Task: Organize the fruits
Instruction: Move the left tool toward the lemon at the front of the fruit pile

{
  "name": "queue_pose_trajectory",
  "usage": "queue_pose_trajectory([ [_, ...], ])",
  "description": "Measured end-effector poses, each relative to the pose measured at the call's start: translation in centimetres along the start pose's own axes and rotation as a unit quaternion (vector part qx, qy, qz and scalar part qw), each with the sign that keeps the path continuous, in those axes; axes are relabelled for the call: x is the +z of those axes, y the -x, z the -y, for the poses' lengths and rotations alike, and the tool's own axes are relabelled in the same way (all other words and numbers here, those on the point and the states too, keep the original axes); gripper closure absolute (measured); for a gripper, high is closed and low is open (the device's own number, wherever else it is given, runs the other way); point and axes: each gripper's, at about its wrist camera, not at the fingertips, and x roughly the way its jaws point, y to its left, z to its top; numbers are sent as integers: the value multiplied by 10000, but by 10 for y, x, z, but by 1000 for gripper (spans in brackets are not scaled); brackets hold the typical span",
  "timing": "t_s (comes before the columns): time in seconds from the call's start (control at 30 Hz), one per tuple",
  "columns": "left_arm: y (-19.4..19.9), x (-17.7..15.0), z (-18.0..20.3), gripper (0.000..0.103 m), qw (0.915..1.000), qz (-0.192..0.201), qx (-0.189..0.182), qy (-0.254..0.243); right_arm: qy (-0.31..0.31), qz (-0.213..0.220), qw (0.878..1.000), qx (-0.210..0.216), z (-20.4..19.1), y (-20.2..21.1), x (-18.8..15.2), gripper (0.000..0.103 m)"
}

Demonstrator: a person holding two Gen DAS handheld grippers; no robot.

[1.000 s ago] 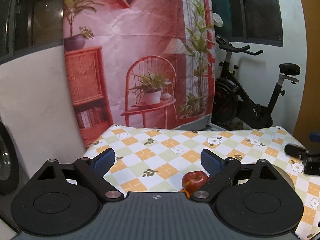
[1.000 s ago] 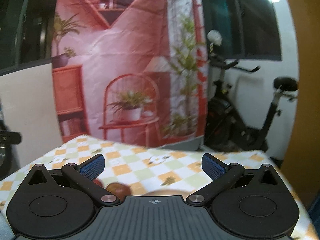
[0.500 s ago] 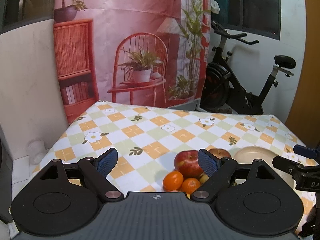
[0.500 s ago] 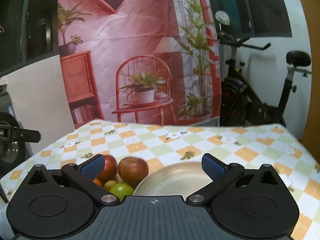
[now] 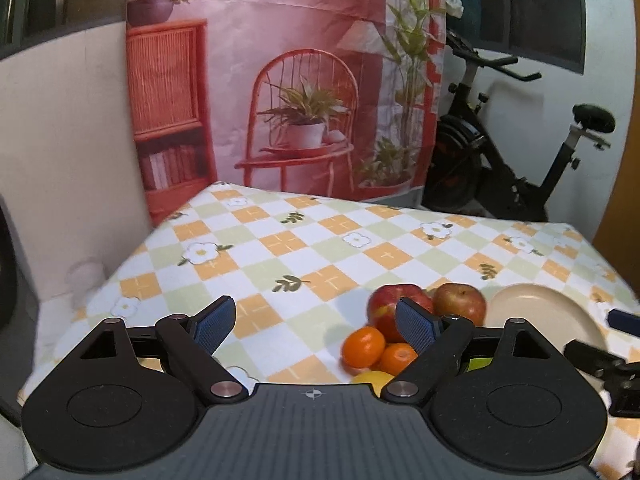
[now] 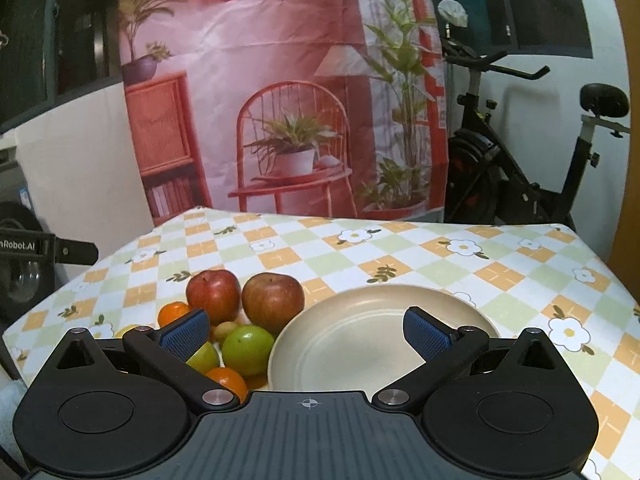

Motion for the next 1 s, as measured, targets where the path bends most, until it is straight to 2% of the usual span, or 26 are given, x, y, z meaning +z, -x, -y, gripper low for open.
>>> queue_pose_trajectory([
  [0.2, 8, -8, 4, 17, 9997, 87, -87, -217, 20, -131, 9997, 191, -4, 1, -1, 0],
  [0.43, 6, -6, 0, 21, 9993, 161, -265, -184, -165, -217, 9994, 212, 7, 3, 2, 1],
  [0.6, 1, -9, -5, 24, 9996, 62, -265, -88, -165, -288, 9991, 256, 8, -2, 1, 5],
  [0.83, -3, -15, -4, 28, 9981, -202, -541, -199, 56, -470, 9971, 588, -5, -6, -4, 10],
  [0.9, -2, -13, -8, 29, 9981, -189, -556, -195, 100, -521, 9964, 668, -9, -6, -6, 14],
  [1.0, 2, -4, -19, 30, 9988, -36, -472, -114, 154, -559, 9951, 799, -13, -5, -5, 14],
])
